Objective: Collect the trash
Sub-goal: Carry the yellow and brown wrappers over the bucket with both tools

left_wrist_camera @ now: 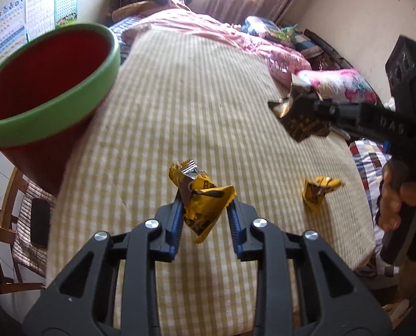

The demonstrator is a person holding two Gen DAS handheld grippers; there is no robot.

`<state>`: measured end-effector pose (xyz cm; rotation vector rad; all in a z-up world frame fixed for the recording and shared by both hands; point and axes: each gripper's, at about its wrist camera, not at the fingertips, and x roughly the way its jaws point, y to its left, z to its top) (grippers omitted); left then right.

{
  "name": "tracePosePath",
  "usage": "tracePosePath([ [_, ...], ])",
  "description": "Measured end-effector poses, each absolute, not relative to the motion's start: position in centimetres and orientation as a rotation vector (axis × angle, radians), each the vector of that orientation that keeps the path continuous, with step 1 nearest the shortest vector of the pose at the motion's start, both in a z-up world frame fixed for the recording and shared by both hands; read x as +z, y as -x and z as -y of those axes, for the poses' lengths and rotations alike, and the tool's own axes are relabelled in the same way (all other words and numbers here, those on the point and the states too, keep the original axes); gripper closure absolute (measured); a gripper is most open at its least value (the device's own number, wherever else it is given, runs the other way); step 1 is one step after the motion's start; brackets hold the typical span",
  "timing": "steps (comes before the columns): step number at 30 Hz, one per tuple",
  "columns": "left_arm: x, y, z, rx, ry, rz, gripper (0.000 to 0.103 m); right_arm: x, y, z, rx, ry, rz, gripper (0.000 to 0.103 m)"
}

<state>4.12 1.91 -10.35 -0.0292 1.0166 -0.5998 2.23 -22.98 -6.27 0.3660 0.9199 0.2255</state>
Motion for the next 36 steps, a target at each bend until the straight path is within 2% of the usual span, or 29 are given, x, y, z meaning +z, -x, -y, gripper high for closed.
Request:
tracePosePath([
  [19, -5.9, -7.5, -6.6, -0.492, 0.107, -0.882, 0.075, -5.4, -4.4, 19.4, 0.283, -0.356, -0.912, 0.075],
  [36, -4.2, -11.3, -10.3, -0.442, 0.138, -0.82, 0.075, -3.6, -7.1, 15.4, 0.31, -0.339, -0.882, 0.075],
])
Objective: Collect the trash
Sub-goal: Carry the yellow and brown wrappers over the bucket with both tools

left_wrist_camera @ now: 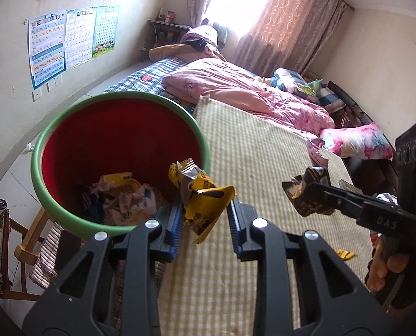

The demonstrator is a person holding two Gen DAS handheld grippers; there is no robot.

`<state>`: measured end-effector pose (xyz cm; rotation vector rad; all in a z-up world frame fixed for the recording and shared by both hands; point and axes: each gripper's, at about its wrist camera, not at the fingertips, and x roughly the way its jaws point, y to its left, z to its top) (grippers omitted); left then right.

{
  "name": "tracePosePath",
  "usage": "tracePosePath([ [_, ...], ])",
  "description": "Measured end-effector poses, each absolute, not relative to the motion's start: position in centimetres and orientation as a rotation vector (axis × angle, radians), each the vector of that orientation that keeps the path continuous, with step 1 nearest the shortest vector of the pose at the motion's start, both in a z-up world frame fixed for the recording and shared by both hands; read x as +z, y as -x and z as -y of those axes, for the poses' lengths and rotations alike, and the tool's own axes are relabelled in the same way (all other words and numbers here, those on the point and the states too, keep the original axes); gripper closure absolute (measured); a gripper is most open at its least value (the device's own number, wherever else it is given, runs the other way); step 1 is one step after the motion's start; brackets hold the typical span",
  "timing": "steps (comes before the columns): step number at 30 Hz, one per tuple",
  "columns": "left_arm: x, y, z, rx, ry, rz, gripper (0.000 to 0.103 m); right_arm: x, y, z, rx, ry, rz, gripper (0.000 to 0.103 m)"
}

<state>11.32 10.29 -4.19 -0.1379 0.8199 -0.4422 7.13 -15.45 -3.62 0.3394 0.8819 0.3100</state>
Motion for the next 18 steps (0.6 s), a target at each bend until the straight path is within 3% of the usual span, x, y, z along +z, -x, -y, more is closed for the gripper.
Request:
tracePosePath([
  [18, -4.2, -14.1, -14.1, -0.378, 0.142, -0.807, 0.075, -3.9, -9.5, 13.2, 0.312, -0.339, -0.888, 0.075],
])
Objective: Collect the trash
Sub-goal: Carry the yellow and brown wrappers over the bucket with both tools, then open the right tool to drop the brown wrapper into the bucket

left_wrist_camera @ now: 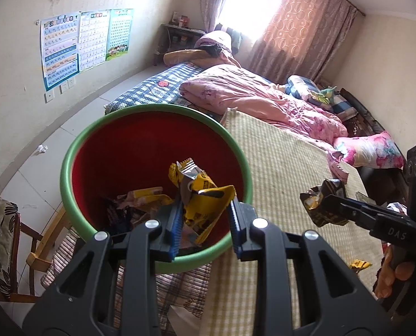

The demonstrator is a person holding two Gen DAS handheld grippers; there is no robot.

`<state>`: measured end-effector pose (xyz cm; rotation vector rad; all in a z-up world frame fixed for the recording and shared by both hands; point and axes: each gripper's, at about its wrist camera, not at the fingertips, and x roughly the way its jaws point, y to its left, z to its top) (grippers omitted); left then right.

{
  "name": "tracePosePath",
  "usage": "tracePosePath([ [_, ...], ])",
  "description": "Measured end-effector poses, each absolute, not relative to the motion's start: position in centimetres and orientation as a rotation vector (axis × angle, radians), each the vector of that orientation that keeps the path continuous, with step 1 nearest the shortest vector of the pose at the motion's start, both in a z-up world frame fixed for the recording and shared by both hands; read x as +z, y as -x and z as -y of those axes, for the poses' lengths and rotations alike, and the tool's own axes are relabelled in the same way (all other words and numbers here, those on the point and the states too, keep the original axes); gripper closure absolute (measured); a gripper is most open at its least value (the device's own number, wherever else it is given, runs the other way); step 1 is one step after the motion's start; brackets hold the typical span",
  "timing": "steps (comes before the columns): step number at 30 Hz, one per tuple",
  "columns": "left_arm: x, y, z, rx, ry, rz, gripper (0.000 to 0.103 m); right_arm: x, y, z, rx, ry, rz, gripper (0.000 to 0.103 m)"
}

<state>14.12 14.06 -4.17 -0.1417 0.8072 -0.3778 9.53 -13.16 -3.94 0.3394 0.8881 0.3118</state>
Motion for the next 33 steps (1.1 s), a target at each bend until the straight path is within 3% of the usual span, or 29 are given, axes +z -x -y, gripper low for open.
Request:
tracePosePath([
  [33, -5.4, -18.2, -16.8, -0.303, 0.127, -0.815, 0.075, -4.4, -16.9, 7.6, 0.398, -0.358, -0.914, 0.074],
])
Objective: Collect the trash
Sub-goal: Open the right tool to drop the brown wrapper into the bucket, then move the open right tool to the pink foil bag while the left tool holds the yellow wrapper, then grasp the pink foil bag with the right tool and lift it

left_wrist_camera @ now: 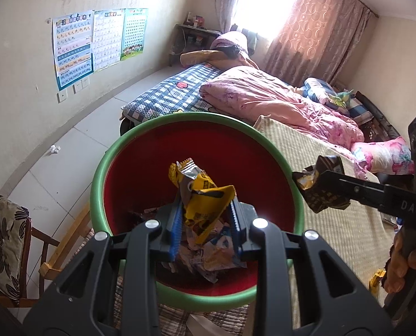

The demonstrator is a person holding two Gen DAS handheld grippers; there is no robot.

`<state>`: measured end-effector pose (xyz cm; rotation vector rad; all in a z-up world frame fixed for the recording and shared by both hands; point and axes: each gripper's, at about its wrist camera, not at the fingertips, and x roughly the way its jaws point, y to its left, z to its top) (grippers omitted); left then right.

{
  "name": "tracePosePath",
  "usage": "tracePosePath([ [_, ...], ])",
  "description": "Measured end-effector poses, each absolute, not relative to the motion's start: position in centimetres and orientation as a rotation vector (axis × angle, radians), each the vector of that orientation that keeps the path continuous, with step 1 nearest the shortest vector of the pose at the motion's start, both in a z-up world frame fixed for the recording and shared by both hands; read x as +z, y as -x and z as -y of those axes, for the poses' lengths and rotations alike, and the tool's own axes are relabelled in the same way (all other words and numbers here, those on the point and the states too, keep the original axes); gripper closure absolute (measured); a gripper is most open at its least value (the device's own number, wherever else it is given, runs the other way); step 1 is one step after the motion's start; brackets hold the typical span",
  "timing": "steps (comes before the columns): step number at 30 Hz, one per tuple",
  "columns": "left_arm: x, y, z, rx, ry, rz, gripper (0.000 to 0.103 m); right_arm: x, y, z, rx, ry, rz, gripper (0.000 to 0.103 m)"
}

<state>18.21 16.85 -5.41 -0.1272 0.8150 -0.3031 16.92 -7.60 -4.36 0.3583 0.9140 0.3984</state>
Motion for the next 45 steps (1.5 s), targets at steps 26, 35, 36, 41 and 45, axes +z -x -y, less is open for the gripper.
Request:
tracePosePath([
  [26, -4.9, -18.2, -15.2, -0.295, 0.07, -0.749, 0.038, -0.8, -16.5, 11.3, 0.262, -0.331, -0.776, 0.041],
  [35, -4.0, -15.2, -11.3, -0.328, 0.05, -0.725, 0.034, -4.6, -15.9, 30.6, -0.225, -0.335, -0.814, 0.033],
  [36, -4.0, -14.8, -10.7, -0.329, 0.048, -0.728, 0.034, -5.8, -16.2, 32.5, -0.261, -0.359, -0.841, 0.033],
  [41, -4.3, -13.0, -8.3, -0.327, 0.054, -0.759, 0.034, -11.9, -18.9, 38.9, -0.35, -0.401, -1.006, 0.034],
  [45, -4.7, -11.0, -5.8, -0.353, 0.071, -0.796, 0.033, -14.3, -19.9, 39.6, -0.303, -0.381, -1.054, 0.042],
])
